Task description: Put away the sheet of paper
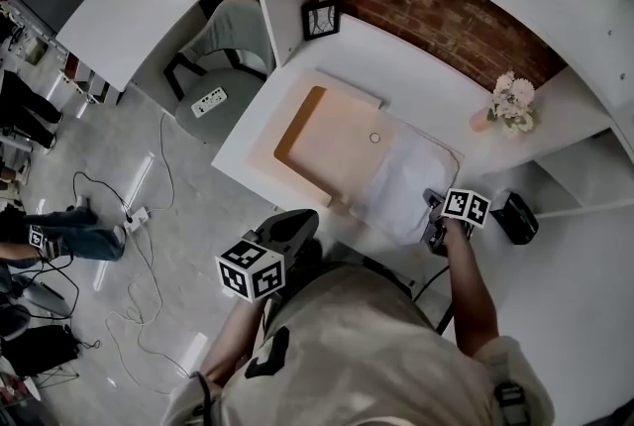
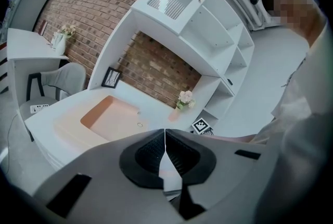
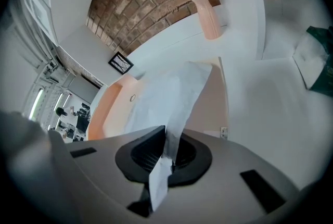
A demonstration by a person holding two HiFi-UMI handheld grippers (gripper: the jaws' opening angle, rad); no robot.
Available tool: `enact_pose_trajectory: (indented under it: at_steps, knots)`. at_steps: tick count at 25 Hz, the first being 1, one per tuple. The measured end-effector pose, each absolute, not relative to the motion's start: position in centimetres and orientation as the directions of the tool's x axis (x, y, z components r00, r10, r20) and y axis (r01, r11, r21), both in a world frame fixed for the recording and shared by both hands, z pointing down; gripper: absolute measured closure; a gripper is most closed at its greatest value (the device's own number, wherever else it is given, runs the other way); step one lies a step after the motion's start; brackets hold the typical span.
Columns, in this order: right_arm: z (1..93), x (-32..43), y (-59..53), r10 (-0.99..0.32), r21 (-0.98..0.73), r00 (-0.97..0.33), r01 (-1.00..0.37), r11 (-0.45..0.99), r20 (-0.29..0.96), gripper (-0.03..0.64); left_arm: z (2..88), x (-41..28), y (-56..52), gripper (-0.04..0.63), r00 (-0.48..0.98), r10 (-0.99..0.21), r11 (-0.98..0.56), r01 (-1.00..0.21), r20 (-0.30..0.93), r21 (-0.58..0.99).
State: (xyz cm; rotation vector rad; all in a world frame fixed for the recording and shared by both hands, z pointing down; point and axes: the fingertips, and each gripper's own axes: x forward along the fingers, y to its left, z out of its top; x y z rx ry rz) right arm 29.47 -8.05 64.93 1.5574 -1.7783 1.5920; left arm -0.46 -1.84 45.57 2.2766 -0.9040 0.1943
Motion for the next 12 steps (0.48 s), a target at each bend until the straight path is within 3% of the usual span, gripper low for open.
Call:
enact_pose_trajectory:
  at_steps: [12]
  knots:
    - [64.4, 28.7, -8.4, -0.527, -0.469, -0.308, -0.86, -0.203, 0.792, 0.589, 46.2, -3.6, -1.7, 0.575, 0.773, -0.521, -0.552, -0.628, 0.361, 0.548]
